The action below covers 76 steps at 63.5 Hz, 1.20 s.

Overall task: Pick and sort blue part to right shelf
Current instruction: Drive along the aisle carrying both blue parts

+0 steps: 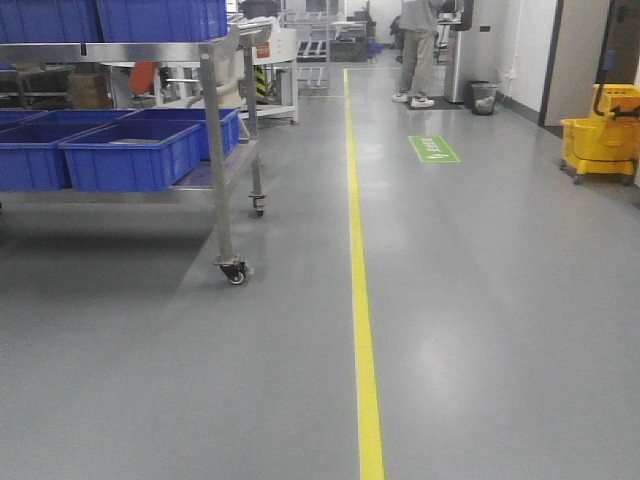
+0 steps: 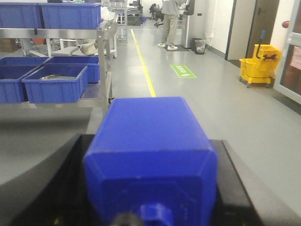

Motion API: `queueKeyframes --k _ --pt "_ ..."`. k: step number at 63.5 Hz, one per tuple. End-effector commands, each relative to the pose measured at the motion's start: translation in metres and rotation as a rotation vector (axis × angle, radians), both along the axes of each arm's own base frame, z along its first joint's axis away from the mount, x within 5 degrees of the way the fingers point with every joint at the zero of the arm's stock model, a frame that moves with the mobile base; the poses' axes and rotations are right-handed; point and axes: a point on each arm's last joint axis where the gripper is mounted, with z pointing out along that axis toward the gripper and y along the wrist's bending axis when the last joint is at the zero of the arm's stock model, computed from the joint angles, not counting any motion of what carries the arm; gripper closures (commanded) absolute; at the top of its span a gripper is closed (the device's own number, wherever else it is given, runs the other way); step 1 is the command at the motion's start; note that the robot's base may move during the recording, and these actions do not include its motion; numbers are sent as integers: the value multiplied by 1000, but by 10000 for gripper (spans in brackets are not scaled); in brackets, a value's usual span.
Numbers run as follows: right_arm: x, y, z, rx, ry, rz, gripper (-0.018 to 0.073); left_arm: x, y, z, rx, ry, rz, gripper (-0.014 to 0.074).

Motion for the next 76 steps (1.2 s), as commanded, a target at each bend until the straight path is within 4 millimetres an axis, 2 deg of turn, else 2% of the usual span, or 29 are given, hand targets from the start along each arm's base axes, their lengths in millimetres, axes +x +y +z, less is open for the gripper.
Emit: queueKeyframes --k 1,76 --pt "-2 -1 19 -15 -124 -10 293 -1 1 16 -33 -89 13 264" --pt "-2 -1 19 -15 -124 -10 293 -1 1 16 -35 -89 13 264"
